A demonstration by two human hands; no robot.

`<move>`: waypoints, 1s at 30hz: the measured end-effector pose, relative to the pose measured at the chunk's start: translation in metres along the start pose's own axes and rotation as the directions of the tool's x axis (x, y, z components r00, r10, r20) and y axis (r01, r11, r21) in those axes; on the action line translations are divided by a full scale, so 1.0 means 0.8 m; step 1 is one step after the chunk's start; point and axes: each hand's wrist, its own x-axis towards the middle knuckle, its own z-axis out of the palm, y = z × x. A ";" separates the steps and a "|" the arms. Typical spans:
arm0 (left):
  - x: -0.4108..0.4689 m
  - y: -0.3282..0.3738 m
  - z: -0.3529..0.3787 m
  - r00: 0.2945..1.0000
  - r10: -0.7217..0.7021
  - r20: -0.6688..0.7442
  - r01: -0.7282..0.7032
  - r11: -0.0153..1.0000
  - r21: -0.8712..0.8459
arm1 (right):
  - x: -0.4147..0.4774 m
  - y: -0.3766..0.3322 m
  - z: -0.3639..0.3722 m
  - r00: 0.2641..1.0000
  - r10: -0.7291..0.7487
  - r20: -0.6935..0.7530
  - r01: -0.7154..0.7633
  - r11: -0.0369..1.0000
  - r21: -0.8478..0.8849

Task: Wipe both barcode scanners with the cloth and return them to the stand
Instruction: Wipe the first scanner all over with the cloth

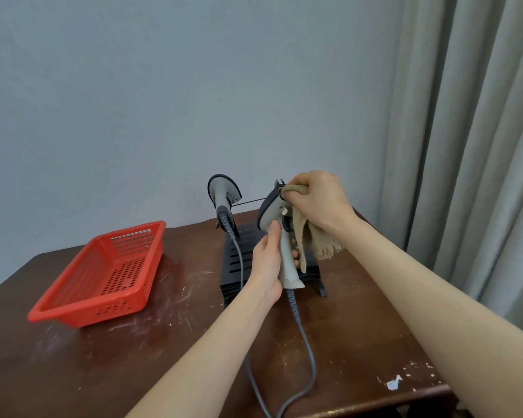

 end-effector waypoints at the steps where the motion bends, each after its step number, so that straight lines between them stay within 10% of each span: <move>1: 0.000 0.000 0.000 1.000 0.003 -0.002 -0.003 1.000 -0.003 | 0.002 0.003 -0.001 1.000 0.011 -0.002 -0.011 0.999 -0.031; 17: 0.000 0.004 -0.003 0.999 0.051 -0.013 -0.050 0.998 0.046 | 0.004 -0.003 -0.006 1.000 0.016 0.012 -0.016 0.997 0.073; 22: 0.001 0.006 -0.005 0.997 0.068 -0.032 -0.066 0.997 0.046 | 0.004 0.012 -0.012 0.998 0.063 -0.010 -0.064 0.990 -0.129; 26: 0.002 0.009 -0.010 0.996 0.054 -0.065 -0.052 0.998 0.025 | 0.006 0.022 -0.025 0.979 0.200 -0.039 -0.200 0.913 -0.355; 30: 0.003 0.012 -0.013 0.997 0.045 -0.070 -0.043 0.999 0.031 | 0.005 0.031 -0.033 0.918 0.382 0.103 -0.363 0.917 -0.166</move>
